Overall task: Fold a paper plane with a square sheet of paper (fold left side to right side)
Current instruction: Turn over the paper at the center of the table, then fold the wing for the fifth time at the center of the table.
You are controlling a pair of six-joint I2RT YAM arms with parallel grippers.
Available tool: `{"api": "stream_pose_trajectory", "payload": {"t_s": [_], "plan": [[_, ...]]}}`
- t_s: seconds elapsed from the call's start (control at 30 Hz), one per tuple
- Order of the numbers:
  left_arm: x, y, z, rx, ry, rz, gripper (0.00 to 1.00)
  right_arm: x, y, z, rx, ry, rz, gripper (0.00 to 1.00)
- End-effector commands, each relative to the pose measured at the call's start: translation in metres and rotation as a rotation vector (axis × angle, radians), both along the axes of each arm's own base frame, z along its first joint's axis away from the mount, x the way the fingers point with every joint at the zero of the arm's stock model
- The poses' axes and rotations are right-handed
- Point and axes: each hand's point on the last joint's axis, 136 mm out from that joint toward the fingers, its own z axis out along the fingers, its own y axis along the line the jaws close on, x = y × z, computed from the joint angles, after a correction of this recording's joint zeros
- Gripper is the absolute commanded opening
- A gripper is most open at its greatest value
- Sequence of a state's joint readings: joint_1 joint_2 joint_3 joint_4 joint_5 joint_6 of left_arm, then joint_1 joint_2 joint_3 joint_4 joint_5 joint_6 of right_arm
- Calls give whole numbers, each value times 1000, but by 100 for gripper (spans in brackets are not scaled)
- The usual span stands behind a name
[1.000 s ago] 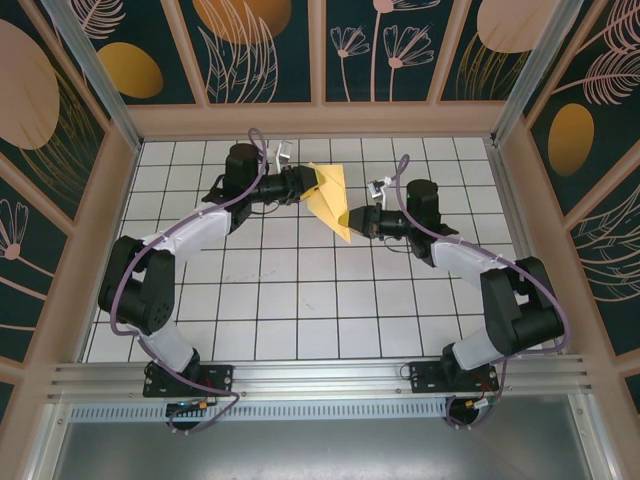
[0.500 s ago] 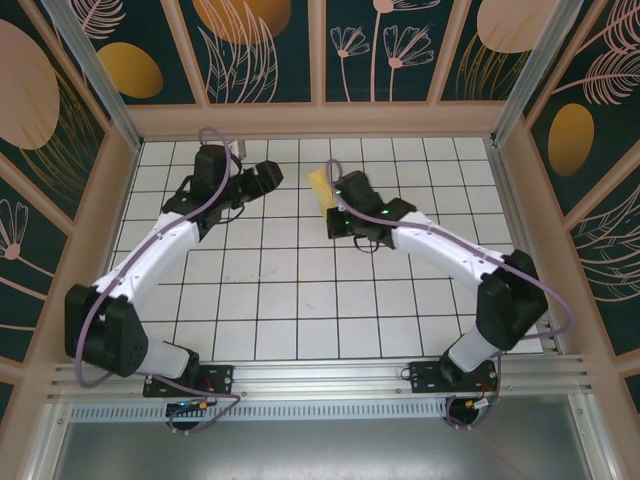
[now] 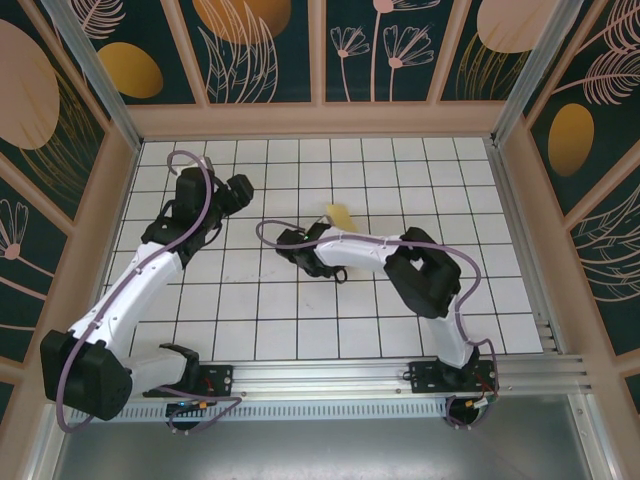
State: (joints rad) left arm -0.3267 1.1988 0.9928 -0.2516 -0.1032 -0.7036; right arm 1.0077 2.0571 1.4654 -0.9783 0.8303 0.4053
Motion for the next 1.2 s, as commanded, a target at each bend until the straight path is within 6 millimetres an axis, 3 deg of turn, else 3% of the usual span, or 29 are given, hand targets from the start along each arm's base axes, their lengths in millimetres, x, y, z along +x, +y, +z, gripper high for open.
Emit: {"api": "stream_pose_trajectory", "payload": {"t_s": [0.0,0.17,0.27,0.37,0.5,0.63,0.83,0.93,1.03,1.17], "plan": [[-3,10,-5,18,10,35,80,-1,-2,0,-83,-16,18,15],[0,3,-12,5,32,7,80,-17,19,-31,45,121,61,28],[1,-3,-12,-19,29,-16,81,-30,38,-36,192,187,87,42],[-1,-12,-24,-38,53,-62,81,-43,55,-27,357,235,116,54],[-2,-36,-32,-91,61,-187,79,-50,59,2,516,228,134,67],[-7,-73,-39,-223,52,-351,77,-45,45,32,684,190,110,72],[-16,-147,-70,-376,146,-552,76,-12,10,82,1063,75,55,79],[-13,-167,-91,-417,191,-566,74,3,-8,102,1287,32,50,81],[-8,-177,-110,-436,237,-560,74,13,-26,110,1444,6,45,83],[-4,-192,-133,-461,295,-583,73,19,-43,100,1525,23,12,83]]}}
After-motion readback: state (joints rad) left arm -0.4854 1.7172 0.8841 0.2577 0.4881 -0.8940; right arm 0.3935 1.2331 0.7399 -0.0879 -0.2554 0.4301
